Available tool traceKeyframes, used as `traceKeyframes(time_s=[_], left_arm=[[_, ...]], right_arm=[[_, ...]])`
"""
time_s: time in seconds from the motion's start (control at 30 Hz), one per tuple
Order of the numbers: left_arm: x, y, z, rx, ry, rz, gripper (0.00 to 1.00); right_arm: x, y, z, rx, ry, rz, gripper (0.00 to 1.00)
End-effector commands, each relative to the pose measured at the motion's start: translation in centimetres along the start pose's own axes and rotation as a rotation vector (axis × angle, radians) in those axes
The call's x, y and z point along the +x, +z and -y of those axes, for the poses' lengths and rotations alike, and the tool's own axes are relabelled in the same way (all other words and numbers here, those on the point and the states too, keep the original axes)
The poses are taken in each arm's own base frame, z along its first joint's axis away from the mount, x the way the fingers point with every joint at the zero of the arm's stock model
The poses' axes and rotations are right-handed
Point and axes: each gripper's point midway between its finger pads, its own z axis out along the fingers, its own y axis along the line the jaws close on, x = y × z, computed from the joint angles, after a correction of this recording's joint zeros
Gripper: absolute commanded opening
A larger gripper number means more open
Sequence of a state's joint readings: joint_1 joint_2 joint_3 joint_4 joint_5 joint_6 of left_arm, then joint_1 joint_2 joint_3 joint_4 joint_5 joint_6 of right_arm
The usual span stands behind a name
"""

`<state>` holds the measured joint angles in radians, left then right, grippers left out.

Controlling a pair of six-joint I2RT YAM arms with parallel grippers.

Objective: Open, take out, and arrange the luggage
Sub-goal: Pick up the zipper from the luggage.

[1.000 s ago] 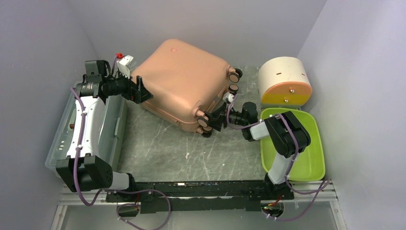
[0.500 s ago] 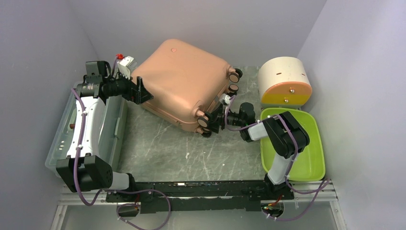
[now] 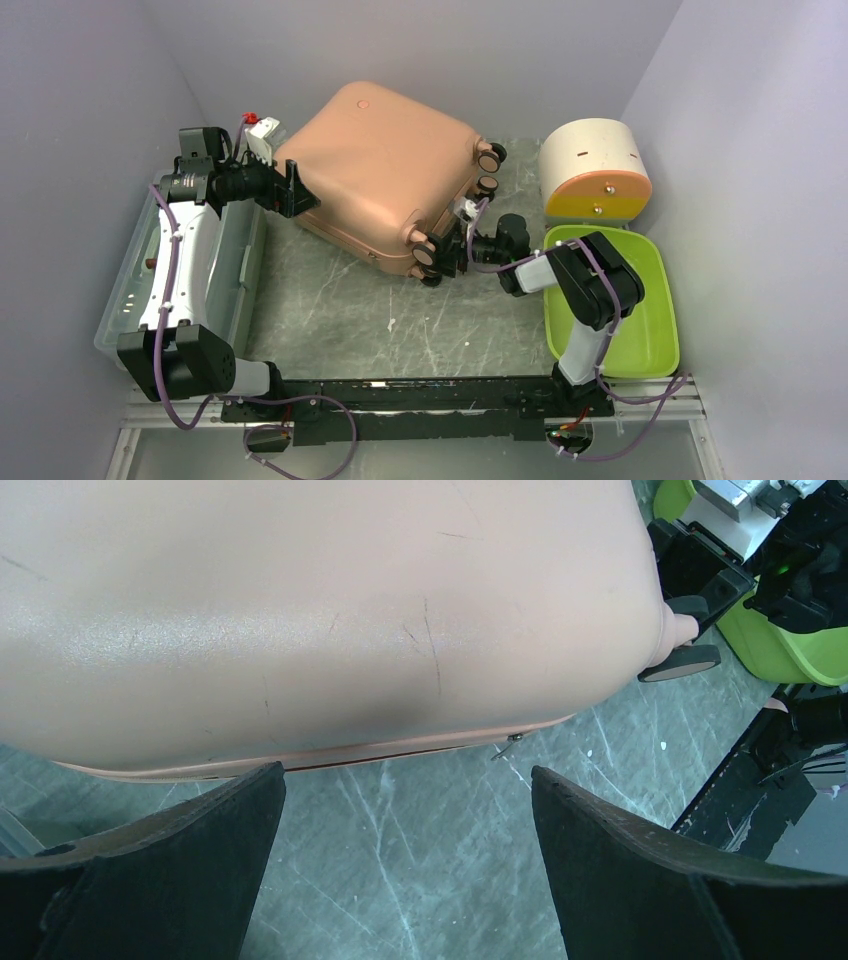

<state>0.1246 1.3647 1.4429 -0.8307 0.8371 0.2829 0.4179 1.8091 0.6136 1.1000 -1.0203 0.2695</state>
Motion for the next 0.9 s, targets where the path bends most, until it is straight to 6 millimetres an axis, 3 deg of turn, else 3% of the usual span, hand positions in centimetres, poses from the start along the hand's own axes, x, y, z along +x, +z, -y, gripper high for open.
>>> traceKeyframes(time_s=[0.0,0.13,0.3,0.33,0.6,0.87], left_arm=[[-1.1,-0.7,1.1,0.018,0.043,0.039,0.99],[-1.0,-0.6,1.0,0.018,0.041,0.039,0.99],[-1.1,-0.5,1.1,0.024,0.038,0.038,0.99],[-1.1,-0.5,1.0,0.024,0.036,0.038,0.99],[-1.1,-0.7,1.1,0.018,0.043,0.036,0.99],[-2.0,-1.1,1.2,0.017,0.06,0.037,0.99]], right_arm=[[-1.8,0.9,-0.9,-0.072,-0.064,0.028,0.43],[-2.5,1.1,-0.8,-0.069,-0.054,0.047,0.37],[-2.3,1.3,0.1,-0.038,-0.031,0.032,0.03],[-2.4,1.3,0.6,-0.016,-0.03,0.029,0.0],[-2.7,0.1,2.4,0.107,-0.024,0.024,0.0],[-2.5,-2.2,6.3,0.328,0.049,-0.022,0.0]])
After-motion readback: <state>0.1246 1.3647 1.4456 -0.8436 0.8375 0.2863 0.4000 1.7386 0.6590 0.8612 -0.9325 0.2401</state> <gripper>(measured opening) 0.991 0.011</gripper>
